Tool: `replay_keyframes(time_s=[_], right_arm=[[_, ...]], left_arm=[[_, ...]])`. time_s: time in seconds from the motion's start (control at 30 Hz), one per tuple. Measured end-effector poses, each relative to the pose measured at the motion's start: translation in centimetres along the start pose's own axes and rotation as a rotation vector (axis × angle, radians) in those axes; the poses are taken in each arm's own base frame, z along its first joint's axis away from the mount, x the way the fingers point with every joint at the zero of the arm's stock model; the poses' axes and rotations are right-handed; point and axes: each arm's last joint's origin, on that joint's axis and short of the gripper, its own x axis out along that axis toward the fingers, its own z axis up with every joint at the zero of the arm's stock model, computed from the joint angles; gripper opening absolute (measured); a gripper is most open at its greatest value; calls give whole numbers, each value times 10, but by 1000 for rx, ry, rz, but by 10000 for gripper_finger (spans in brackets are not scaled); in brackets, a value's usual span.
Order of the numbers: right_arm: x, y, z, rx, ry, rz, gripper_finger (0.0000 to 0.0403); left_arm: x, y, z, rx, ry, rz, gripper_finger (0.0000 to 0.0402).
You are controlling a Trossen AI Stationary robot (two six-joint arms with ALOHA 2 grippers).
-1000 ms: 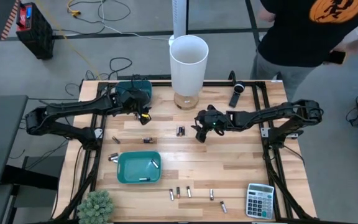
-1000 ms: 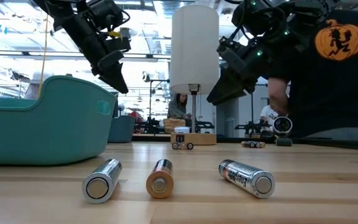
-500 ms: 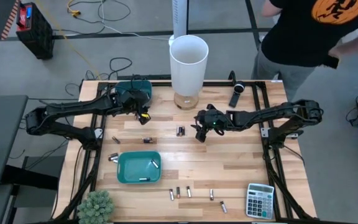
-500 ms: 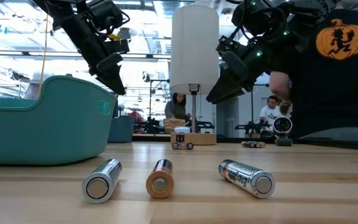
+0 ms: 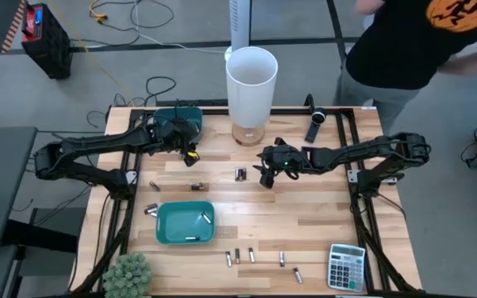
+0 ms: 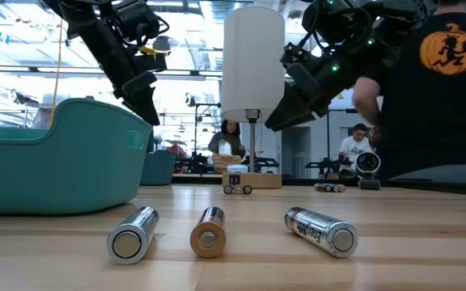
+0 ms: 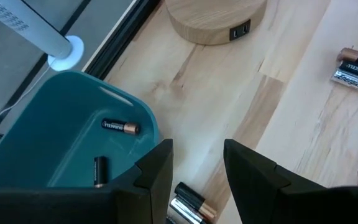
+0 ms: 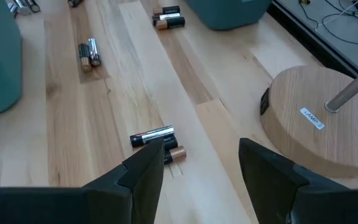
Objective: Sort batteries
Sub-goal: Put the silver battery into the green bin
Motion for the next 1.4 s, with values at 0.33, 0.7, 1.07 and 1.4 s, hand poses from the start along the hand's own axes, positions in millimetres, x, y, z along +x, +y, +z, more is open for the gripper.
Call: replay_keyframes(time_s=[0.33,0.7,1.07,1.4], right_arm=[[-4,15,-19,19,68,42,223],[-15,47,-31,19,99,158,223],[-57,111,-69,100,311,312,223],[-126,174,-70,275,472,392,223]], left_arm=[[0,0,4,-1,-43,3,137],[0,0,8,11,-84,6,137],[-4,2,27,-7,-270,21,137],[-6,3,34,-53,-347,21,137]])
